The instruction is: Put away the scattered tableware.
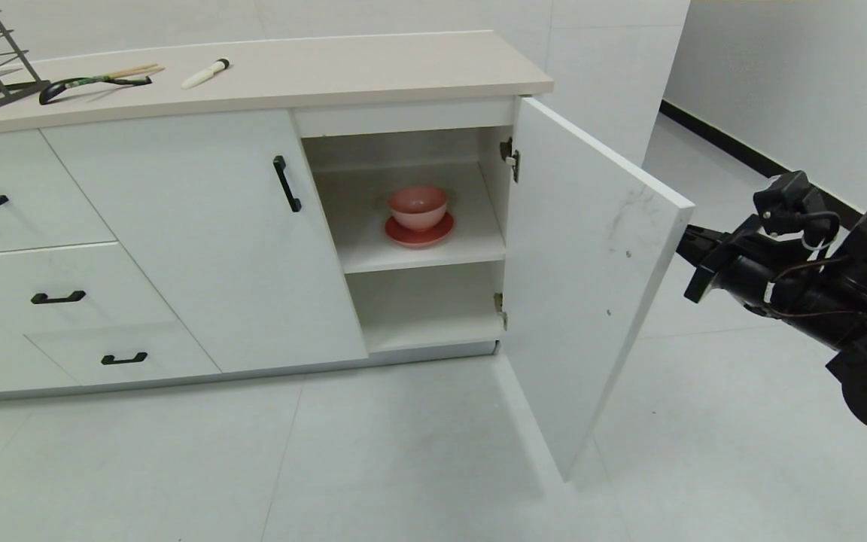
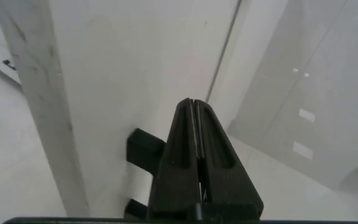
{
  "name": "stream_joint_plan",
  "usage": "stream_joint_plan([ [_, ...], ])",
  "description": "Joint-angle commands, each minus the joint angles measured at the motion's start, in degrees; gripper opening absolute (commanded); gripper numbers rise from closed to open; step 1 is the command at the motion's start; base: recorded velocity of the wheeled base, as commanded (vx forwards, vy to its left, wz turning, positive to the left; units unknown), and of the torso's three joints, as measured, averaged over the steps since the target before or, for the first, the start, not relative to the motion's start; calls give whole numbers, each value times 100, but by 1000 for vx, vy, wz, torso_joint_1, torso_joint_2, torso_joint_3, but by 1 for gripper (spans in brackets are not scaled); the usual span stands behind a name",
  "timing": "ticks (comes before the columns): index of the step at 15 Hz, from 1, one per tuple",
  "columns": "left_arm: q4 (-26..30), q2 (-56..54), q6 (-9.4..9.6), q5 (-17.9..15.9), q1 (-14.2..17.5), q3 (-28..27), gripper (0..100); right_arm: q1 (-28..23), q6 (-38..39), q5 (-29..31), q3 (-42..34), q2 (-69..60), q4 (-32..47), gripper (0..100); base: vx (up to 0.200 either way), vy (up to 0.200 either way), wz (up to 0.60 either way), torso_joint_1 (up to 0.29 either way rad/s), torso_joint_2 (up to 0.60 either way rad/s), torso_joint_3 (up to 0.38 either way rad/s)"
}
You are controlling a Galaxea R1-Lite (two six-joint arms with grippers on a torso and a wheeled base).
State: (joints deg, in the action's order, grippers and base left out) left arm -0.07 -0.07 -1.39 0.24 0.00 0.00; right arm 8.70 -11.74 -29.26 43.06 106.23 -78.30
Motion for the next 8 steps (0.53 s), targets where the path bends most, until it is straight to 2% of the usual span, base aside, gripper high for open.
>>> stream_joint_plan([
  [1,-1,7,-2,2,-9,0,100,193,-4,-1,54,47,-1,0,0,0,0,0,0,0],
  [5,-1,7,-10,2,0,0,100,492,-4,8,-87,65,-1,0,0,0,0,0,0,0],
  [8,-1,7,-19,11,0,0,100,940,-4,8,-228,65,-1,0,0,0,0,0,0,0],
])
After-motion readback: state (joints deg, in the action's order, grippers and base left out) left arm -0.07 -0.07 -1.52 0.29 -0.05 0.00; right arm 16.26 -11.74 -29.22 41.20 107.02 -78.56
